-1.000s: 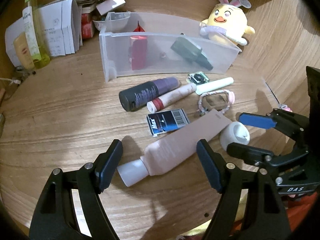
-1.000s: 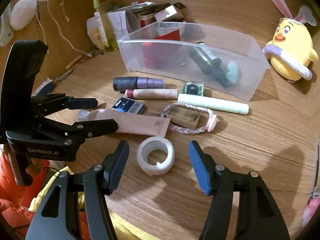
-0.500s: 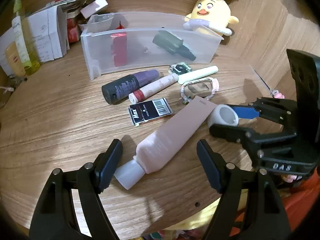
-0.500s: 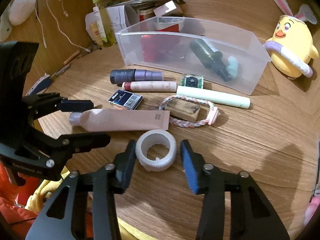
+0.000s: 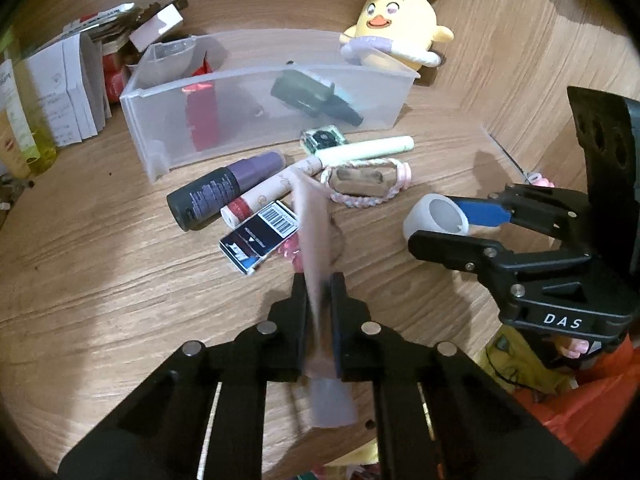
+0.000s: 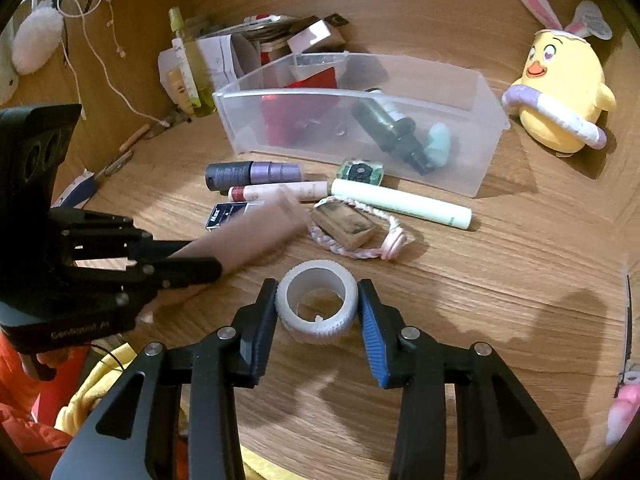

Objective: Organize objects
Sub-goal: 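Grasp the white tape roll with the right tool while the left tool grasps the pink tube, then lift the tape roll with the right tool while the left tool lifts the pink tube, then lower tape roll into bin with right tool while left tool releases pink tube inside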

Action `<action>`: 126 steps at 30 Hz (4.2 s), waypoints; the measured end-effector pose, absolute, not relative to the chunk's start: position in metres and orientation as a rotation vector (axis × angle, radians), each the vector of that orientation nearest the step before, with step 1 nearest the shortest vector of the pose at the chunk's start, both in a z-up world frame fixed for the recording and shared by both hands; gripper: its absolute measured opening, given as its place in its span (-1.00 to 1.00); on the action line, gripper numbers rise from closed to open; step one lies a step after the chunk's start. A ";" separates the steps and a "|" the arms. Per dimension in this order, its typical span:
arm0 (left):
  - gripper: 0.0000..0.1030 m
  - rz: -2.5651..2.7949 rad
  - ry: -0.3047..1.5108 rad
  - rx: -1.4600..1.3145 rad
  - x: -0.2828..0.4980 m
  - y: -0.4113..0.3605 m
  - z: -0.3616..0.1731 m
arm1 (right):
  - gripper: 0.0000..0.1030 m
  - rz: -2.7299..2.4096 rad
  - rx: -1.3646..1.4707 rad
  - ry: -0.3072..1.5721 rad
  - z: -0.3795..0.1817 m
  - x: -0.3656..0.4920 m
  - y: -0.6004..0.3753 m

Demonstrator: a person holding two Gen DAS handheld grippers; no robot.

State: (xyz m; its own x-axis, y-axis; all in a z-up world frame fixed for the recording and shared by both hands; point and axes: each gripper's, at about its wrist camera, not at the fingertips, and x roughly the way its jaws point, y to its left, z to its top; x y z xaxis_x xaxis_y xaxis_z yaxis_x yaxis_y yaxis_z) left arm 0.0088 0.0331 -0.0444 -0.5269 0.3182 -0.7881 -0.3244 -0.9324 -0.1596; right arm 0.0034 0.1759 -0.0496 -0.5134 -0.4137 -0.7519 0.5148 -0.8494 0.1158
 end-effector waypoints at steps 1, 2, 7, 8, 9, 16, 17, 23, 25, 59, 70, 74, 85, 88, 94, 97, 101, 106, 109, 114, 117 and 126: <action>-0.83 2.474 0.007 -1.264 0.009 0.033 -0.043 | -0.30 -2.345 1.115 0.163 -0.049 0.003 0.177; -0.85 2.476 0.004 -1.258 0.010 0.032 -0.042 | -0.30 -2.349 1.111 0.161 -0.048 0.004 0.178; -0.88 2.526 0.008 -1.194 0.015 0.032 -0.029 | -0.30 -2.364 1.098 0.149 -0.045 0.003 0.180; -0.89 2.531 0.007 -1.180 0.015 0.032 -0.026 | -0.30 -2.368 1.093 0.146 -0.044 0.003 0.180; -0.89 2.545 0.007 -1.164 0.016 0.031 -0.023 | -0.30 -2.370 1.088 0.144 -0.042 0.003 0.180; -0.88 2.507 0.010 -1.231 0.004 0.031 -0.025 | -0.30 -2.383 1.064 0.138 -0.036 -0.001 0.180; -0.88 2.500 0.006 -1.250 0.003 0.029 -0.027 | -0.30 -2.385 1.064 0.138 -0.035 -0.001 0.180; -0.03 2.577 0.007 -1.233 0.026 0.009 -0.022 | -0.30 -2.391 1.072 0.116 -0.035 -0.003 0.187; 0.03 2.590 0.015 -1.239 0.033 0.006 -0.024 | -0.30 -2.395 1.066 0.111 -0.034 -0.004 0.189; -0.61 2.714 0.127 -1.023 0.051 0.034 -0.017 | -0.30 -2.433 0.991 0.097 -0.019 -0.005 0.186; -0.61 2.779 0.038 -0.894 0.037 0.028 0.017 | -0.30 -2.482 0.908 0.071 0.004 -0.020 0.189; -0.61 2.800 0.018 -0.842 0.029 0.027 0.029 | -0.30 -2.500 0.876 0.063 0.013 -0.027 0.192; -0.61 2.846 -0.039 -0.752 -0.001 0.021 0.051 | -0.30 -2.527 0.811 0.102 0.032 -0.047 0.189; -0.61 2.845 -0.052 -0.752 -0.012 0.021 0.053 | -0.30 -2.533 0.796 0.118 0.036 -0.053 0.186; -0.61 2.843 -0.079 -0.761 -0.032 0.023 0.054 | -0.30 -2.533 0.788 0.117 0.040 -0.068 0.182; -0.61 2.842 -0.091 -0.774 -0.045 0.024 0.055 | -0.30 -2.535 0.796 0.121 0.040 -0.076 0.180; -0.61 2.840 -0.101 -0.798 -0.059 0.024 0.053 | -0.30 -2.542 0.815 0.134 0.037 -0.088 0.178; -0.61 2.835 -0.115 -0.839 -0.076 0.022 0.049 | -0.30 -2.554 0.871 0.151 0.029 -0.108 0.176; -0.61 2.838 -0.103 -0.874 -0.087 0.021 0.044 | -0.30 -2.561 0.908 0.165 0.022 -0.118 0.177; -0.61 2.827 -0.115 -0.928 -0.104 0.019 0.034 | -0.30 -2.553 0.976 0.151 0.008 -0.137 0.180; -0.63 2.814 -0.122 -0.956 -0.112 0.019 0.028 | -0.30 -2.548 1.008 0.152 0.000 -0.143 0.180; -0.63 2.782 -0.126 -1.028 -0.126 0.019 0.013 | -0.30 -2.526 1.063 0.190 -0.017 -0.153 0.174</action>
